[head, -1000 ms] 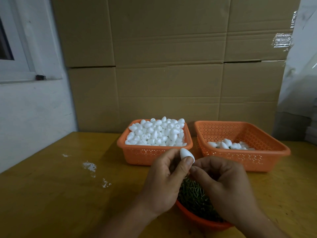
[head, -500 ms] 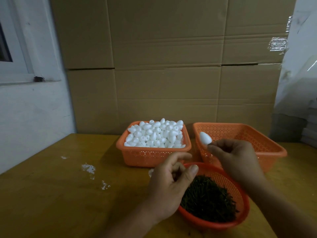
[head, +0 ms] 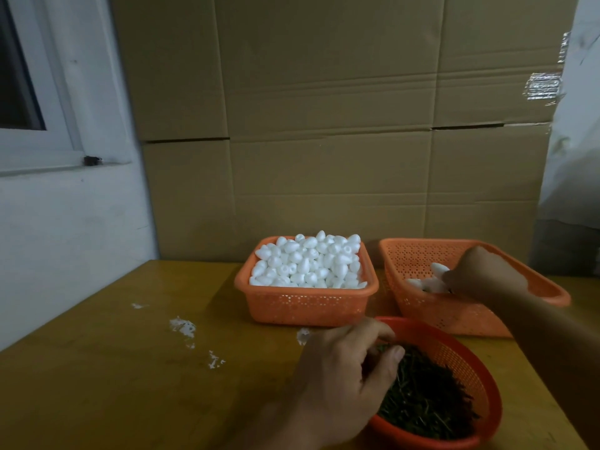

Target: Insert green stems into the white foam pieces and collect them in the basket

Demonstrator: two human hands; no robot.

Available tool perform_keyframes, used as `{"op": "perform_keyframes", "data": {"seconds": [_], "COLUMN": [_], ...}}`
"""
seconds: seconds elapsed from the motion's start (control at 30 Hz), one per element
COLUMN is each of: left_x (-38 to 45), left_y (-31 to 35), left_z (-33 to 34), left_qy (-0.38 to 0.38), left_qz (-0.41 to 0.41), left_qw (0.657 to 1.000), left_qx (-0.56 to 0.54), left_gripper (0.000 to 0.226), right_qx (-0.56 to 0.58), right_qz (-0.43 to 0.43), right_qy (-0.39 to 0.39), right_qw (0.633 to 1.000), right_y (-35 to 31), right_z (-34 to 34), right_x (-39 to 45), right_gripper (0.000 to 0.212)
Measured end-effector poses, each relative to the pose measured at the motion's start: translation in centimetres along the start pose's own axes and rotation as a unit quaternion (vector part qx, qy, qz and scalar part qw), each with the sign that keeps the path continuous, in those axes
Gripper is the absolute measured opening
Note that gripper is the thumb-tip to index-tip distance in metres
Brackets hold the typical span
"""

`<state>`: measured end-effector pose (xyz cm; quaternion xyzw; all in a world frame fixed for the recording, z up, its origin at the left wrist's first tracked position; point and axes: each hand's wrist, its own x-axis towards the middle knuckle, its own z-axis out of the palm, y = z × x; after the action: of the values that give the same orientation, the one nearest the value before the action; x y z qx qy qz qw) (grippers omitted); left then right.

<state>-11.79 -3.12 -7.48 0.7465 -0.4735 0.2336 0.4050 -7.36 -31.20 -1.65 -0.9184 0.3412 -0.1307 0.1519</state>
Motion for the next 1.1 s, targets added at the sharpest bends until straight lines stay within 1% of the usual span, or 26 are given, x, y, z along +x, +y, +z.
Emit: {"op": "perform_keyframes", "data": {"seconds": [0.2,0.33,0.47,0.57,0.7,0.8,0.97,1.1], "left_x": [0.0,0.0,-0.1,-0.1,-0.1,0.0,1.1,3.7], "left_y": [0.0,0.0,-0.1,-0.1,-0.2,-0.4,-1.0,-3.3], "left_z": [0.1,0.2,0.2,0.2,0.2,0.0,-0.8,-2.3], "left_qy": [0.004,0.003,-0.002,-0.006,0.004,0.012,0.034,0.054], "left_qz": [0.012,0.013,0.013,0.008,-0.006,-0.025,-0.071,-0.147], "left_qw": [1.000,1.000,1.000,1.000,1.000,0.999,0.996,0.987], "left_qx": [0.006,0.006,0.007,0.010,0.019,0.025,0.032,0.045], "left_gripper": [0.014,0.014,0.016,0.017,0.015,0.013,0.010,0.011], "right_qx": [-0.018,-0.040,0.031,0.092,0.143,0.175,0.169,0.174], "right_qz": [0.002,-0.025,-0.067,-0.109,-0.182,-0.224,-0.244,-0.250], "right_qy": [-0.022,-0.004,0.040,0.061,0.076,0.060,0.056,0.057], "right_qw": [1.000,0.999,0.997,0.988,0.970,0.957,0.953,0.951], "right_y": [-0.1,0.1,0.3,0.2,0.1,0.2,0.7,0.6], "right_z": [0.1,-0.1,-0.5,-0.7,-0.8,-0.1,1.2,1.4], "right_x": [0.5,0.0,-1.6,-4.6,-9.7,-13.2,-15.2,-15.2], "right_gripper": [0.032,0.018,0.024,0.029,0.022,0.018,0.021,0.020]}}
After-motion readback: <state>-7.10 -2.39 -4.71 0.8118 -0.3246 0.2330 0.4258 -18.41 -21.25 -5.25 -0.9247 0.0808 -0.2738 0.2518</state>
